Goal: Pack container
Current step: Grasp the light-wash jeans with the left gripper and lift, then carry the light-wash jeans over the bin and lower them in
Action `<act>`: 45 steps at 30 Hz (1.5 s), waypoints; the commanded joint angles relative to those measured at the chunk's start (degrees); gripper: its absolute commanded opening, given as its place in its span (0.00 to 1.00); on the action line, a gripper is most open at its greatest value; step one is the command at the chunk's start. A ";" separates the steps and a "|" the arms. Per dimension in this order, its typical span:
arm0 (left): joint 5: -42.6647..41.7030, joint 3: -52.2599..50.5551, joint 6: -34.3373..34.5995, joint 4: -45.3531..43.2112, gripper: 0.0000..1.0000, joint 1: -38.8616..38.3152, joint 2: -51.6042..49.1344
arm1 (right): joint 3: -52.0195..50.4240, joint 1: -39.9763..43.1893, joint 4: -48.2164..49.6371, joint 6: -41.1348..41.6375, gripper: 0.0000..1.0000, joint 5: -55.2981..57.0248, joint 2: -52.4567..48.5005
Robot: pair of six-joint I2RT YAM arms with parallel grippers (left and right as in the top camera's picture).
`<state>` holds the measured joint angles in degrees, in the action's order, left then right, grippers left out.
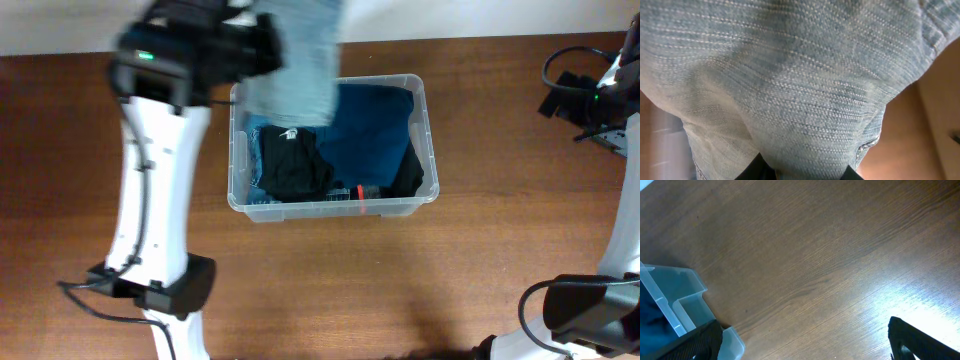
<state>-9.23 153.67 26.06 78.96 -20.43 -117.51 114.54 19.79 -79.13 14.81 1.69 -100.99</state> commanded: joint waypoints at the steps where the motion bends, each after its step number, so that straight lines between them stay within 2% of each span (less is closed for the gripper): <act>1: 3.28 1.29 2.32 -3.39 0.01 -7.41 0.48 | -0.15 0.15 0.04 0.00 0.99 0.70 -0.04; 5: 8.31 0.87 3.26 -3.98 0.01 -12.66 -2.38 | -0.15 0.15 0.04 0.00 0.98 0.70 -0.04; 8: 8.79 0.87 4.66 -3.72 0.01 -13.57 -4.66 | -0.15 0.15 0.04 0.00 0.99 0.70 -0.04; 26: 8.66 0.87 5.40 7.21 0.01 -10.01 -16.44 | -0.15 0.15 0.04 0.00 0.99 0.70 -0.04; 31: 8.72 0.87 5.40 9.22 0.01 -8.85 -17.51 | -0.15 0.15 0.04 0.00 0.98 0.70 -0.04; 37: 12.52 0.72 5.40 11.52 0.01 -8.87 -17.59 | -0.15 0.15 0.04 0.00 0.98 0.70 -0.04; 45: 13.66 -5.64 5.38 11.37 0.05 -8.87 -17.62 | -0.15 0.15 0.04 0.00 0.98 0.70 -0.04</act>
<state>1.56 150.76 31.16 89.95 -29.28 -135.66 114.54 19.79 -79.13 14.76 1.69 -100.99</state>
